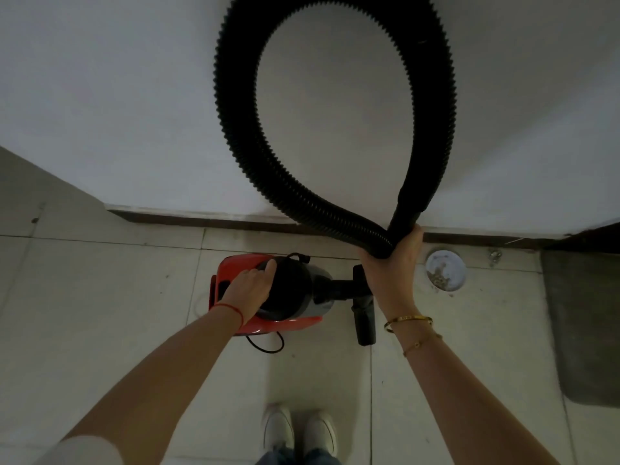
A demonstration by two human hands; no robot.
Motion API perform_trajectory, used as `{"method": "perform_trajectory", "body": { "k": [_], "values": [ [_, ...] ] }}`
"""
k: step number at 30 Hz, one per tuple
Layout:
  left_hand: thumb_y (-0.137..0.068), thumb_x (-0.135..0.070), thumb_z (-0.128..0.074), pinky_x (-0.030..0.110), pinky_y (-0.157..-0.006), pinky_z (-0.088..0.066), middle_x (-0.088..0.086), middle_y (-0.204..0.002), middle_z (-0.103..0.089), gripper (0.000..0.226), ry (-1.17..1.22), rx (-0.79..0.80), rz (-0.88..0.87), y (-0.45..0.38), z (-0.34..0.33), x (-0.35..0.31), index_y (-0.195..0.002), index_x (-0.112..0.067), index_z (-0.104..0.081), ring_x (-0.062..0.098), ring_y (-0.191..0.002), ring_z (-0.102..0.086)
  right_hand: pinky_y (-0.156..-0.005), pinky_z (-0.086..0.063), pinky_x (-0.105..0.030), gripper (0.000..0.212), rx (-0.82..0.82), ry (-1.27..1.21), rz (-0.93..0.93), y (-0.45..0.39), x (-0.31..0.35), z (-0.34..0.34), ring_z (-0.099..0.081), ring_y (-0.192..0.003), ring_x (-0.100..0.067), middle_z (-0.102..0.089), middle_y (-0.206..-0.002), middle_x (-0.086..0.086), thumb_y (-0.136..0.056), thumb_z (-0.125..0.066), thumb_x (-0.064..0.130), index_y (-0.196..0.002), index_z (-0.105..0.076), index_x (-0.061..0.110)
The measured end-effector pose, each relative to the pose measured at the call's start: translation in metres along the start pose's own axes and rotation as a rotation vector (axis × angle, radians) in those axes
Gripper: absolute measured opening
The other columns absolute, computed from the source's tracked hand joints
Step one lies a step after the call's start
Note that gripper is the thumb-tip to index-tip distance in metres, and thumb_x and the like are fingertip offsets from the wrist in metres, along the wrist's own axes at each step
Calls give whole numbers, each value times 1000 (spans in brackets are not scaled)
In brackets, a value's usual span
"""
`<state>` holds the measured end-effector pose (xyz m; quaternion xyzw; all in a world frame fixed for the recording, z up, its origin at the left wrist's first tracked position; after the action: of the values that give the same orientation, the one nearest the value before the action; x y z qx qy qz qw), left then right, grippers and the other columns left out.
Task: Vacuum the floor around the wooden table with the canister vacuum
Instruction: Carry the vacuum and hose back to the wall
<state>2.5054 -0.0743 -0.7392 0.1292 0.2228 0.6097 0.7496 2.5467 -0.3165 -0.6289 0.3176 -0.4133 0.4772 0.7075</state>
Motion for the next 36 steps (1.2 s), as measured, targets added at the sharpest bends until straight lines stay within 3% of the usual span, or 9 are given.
{"method": "perform_trajectory", "body": {
  "k": [7,11,17,21,25,28,31,36],
  "values": [
    [-91,-16,-53,25,-72,-54,2,-92,-67,49,-19,-2,-35,-44,-40,7,-134,-8,-31,16,-75,-66,-89,-47,-49,64,9,70,22,-15,-47,-28,-45,-104,-28,-42,-109,-8,-65,-76,7,-116,-39,1],
    [-90,-15,-56,26,-73,-52,5,-96,-67,55,-15,-6,-34,-62,-55,15,-136,-7,-29,18,-80,-66,-91,-45,-45,69,-12,121,83,-21,-49,-40,-36,-102,-15,-39,-110,-4,-64,-75,6,-122,-38,0],
    [-89,-14,-56,28,-69,-51,7,-99,-67,50,-16,16,13,-79,-72,23,-132,-8,-31,22,-83,-66,-98,-42,-41,94,26,129,152,-25,-50,-54,-37,-114,-18,-39,-121,-4,-59,-80,17,-138,-29,6],
    [-87,-14,-59,29,-69,-51,8,-99,-66,53,8,20,12,-87,-73,24,-132,-9,-30,22,-83,-65,-102,-41,-46,103,31,130,159,-28,-54,-59,-39,-119,-21,-38,-127,-5,-59,-80,17,-144,-22,9],
    [-87,-13,-59,30,-76,-50,7,-105,-62,43,83,-41,42,-83,-70,25,-125,-8,-39,22,-92,-61,-115,-28,-45,114,44,130,150,-25,-53,-60,-25,-135,-10,-27,-145,1,-60,-82,23,-149,-11,13],
    [-87,-16,-60,29,-83,-47,8,-108,-59,34,112,-115,49,-77,-69,23,-117,-7,-46,21,-97,-56,-118,-22,-47,124,56,200,150,-22,-53,-55,-19,-142,-19,-19,-153,-6,-59,-79,41,-152,-2,12],
    [-84,-28,-64,33,-95,-43,9,-114,-57,46,136,-134,35,-67,-74,22,-122,-5,-48,24,-107,-52,-118,-17,-50,131,86,350,133,-13,-58,-48,-15,-144,-28,-12,-157,-11,-59,-77,49,-152,8,14],
    [-88,-34,-59,35,-110,-35,11,-137,-47,64,191,-151,29,-46,-73,19,-140,-5,-38,25,-127,-42,-119,-11,-43,136,105,514,121,-1,-66,-34,-7,-148,-28,-4,-160,-14,-61,-83,49,-152,9,8]
  ]
}}
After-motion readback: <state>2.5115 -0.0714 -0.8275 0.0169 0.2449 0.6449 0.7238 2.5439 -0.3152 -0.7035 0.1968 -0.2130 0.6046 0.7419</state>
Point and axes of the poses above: each hand's wrist, its own y-axis away from the middle knuckle, its own z-axis out of the back of the hand, x = y × z, the point moved 8 cm from there along -y, towards the middle knuckle
